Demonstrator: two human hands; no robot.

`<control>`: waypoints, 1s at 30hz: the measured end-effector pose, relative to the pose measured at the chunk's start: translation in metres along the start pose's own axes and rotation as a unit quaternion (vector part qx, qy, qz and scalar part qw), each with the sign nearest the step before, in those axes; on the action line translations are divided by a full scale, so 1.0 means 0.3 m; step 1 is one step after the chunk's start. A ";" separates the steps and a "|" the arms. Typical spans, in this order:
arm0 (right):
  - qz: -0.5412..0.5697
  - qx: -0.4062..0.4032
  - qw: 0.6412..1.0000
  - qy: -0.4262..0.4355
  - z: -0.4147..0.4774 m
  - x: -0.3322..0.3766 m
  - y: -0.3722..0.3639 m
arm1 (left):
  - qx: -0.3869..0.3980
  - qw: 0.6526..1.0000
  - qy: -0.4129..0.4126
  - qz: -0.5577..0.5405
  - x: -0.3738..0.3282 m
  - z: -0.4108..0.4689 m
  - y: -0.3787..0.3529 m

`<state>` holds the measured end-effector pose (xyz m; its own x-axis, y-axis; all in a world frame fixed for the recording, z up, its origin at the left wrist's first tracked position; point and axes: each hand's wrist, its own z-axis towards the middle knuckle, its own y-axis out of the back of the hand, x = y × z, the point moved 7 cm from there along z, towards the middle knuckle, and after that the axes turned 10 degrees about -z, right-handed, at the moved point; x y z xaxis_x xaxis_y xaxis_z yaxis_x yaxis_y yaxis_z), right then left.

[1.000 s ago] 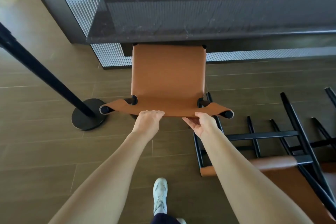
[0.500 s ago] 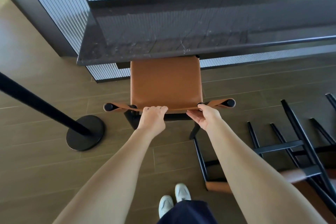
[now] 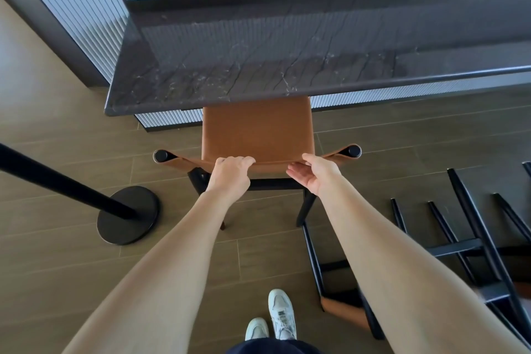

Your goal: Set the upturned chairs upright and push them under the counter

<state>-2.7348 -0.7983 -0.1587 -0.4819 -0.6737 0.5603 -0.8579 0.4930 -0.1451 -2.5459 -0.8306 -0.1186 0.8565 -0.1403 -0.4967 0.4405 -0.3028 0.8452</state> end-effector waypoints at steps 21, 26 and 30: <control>-0.038 0.037 0.998 -0.026 0.033 0.064 -0.010 | -0.286 0.698 0.255 -0.605 0.158 -0.082 0.081; 0.004 0.047 0.998 -0.034 0.031 0.094 -0.038 | -0.240 0.532 0.374 -0.720 0.229 -0.095 0.001; 0.030 0.026 0.998 -0.041 0.055 0.110 -0.048 | -0.197 0.497 0.383 -0.753 0.235 -0.010 0.031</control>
<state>-2.7414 -0.8369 -0.1516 -0.5431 -0.6877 0.4817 -0.8346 0.5053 -0.2195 -2.4806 -0.8406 -0.1451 -0.7405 0.4113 -0.5314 0.6264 0.7088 -0.3243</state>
